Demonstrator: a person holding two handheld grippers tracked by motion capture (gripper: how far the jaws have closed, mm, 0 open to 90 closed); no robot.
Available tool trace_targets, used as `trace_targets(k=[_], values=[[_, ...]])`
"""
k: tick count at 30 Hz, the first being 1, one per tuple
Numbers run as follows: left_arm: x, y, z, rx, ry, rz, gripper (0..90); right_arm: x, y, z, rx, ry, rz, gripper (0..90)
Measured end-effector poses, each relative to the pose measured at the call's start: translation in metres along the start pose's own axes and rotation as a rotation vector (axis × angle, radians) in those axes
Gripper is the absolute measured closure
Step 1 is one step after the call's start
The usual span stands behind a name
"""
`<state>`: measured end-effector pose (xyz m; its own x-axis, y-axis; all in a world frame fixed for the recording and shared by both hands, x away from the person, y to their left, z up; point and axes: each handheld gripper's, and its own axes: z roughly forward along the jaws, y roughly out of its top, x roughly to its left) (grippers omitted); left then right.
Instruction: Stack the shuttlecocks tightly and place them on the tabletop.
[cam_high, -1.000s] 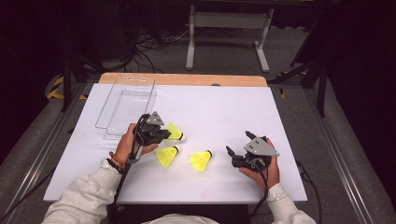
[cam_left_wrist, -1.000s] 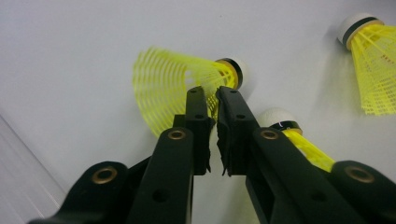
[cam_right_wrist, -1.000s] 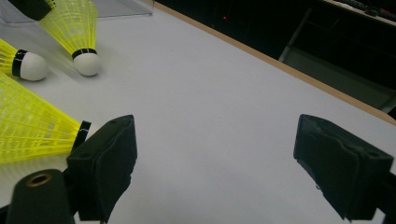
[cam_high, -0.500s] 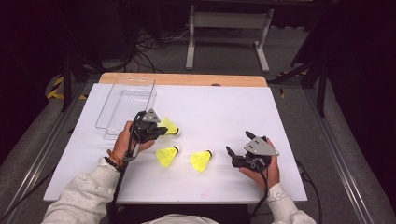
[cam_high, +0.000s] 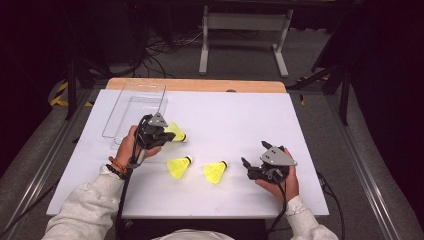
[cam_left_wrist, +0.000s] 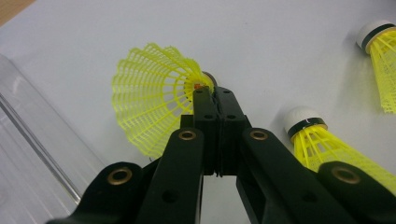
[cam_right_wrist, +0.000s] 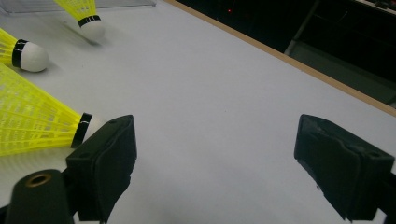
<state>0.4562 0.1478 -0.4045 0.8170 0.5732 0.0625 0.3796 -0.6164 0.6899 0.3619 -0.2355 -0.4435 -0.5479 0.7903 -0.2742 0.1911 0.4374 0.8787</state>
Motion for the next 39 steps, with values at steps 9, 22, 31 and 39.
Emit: trace_targets(k=[9,22,31,39], values=[[-0.002,0.001,0.0,0.013,-0.004,0.019,87.7,0.0,-0.001,0.001,0.011,0.011,-0.005,13.6],[-0.007,0.021,0.01,0.037,0.051,0.076,82.8,0.001,-0.002,0.005,0.041,0.017,-0.02,12.9],[-0.015,0.041,0.024,0.043,0.052,0.135,86.9,0.001,-0.003,0.005,0.043,0.024,-0.02,12.9],[-0.009,0.039,0.019,0.042,0.07,0.147,89.1,0.001,-0.003,0.005,0.044,0.027,-0.022,12.8]])
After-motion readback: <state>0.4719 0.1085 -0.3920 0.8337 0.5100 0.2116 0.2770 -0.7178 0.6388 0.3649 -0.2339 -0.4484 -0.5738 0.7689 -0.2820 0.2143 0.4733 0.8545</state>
